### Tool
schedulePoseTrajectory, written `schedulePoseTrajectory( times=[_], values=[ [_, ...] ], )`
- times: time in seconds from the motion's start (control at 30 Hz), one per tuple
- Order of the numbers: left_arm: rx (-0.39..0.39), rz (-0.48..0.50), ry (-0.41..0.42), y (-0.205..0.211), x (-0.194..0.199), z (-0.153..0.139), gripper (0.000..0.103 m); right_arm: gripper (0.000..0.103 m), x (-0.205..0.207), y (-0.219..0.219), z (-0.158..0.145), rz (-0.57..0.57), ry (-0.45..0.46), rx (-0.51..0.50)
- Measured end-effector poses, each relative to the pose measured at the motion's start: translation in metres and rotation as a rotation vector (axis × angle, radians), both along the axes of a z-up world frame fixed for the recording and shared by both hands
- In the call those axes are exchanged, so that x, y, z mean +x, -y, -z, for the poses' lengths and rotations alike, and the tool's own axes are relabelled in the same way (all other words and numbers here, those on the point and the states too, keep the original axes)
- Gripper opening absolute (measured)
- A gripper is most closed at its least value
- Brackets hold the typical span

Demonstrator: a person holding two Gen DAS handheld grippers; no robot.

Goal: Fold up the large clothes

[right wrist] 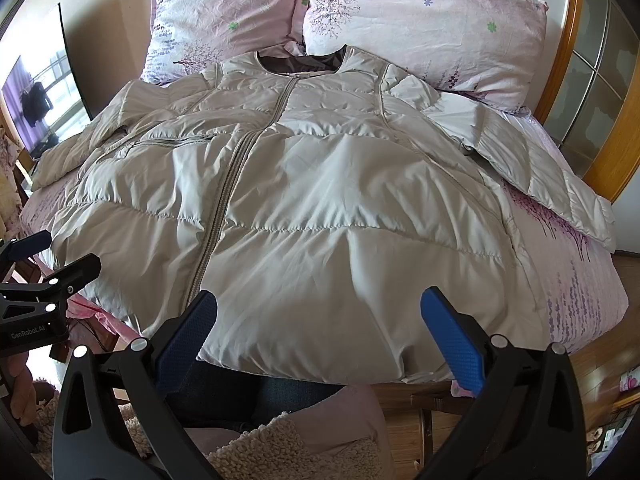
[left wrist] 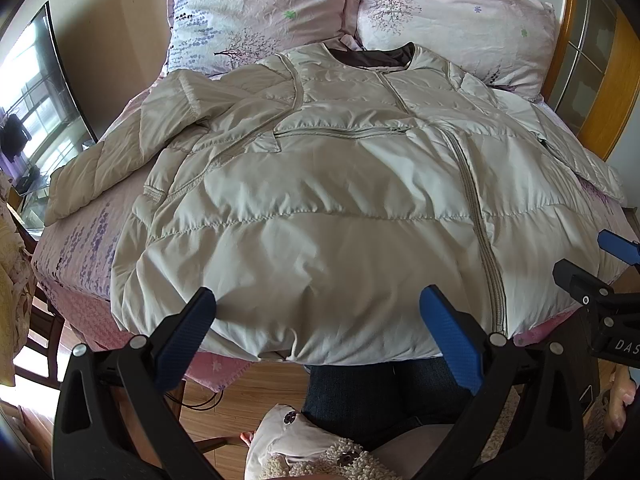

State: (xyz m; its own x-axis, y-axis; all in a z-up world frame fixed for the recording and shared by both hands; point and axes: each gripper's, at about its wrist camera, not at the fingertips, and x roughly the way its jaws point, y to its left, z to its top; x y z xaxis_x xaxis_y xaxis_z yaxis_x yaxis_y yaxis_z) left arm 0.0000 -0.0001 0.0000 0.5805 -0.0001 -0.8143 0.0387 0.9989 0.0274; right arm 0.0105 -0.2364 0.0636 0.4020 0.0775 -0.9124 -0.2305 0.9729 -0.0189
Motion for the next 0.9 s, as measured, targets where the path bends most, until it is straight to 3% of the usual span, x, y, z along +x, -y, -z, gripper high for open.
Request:
schedulePoseTrajectory(
  times=[0.9],
  values=[
    [-0.002,-0.001,-0.003,-0.0001,0.0,0.0001,0.101,0.102,0.003,-0.0002,0.0042,0.004,-0.013,0.012]
  ],
)
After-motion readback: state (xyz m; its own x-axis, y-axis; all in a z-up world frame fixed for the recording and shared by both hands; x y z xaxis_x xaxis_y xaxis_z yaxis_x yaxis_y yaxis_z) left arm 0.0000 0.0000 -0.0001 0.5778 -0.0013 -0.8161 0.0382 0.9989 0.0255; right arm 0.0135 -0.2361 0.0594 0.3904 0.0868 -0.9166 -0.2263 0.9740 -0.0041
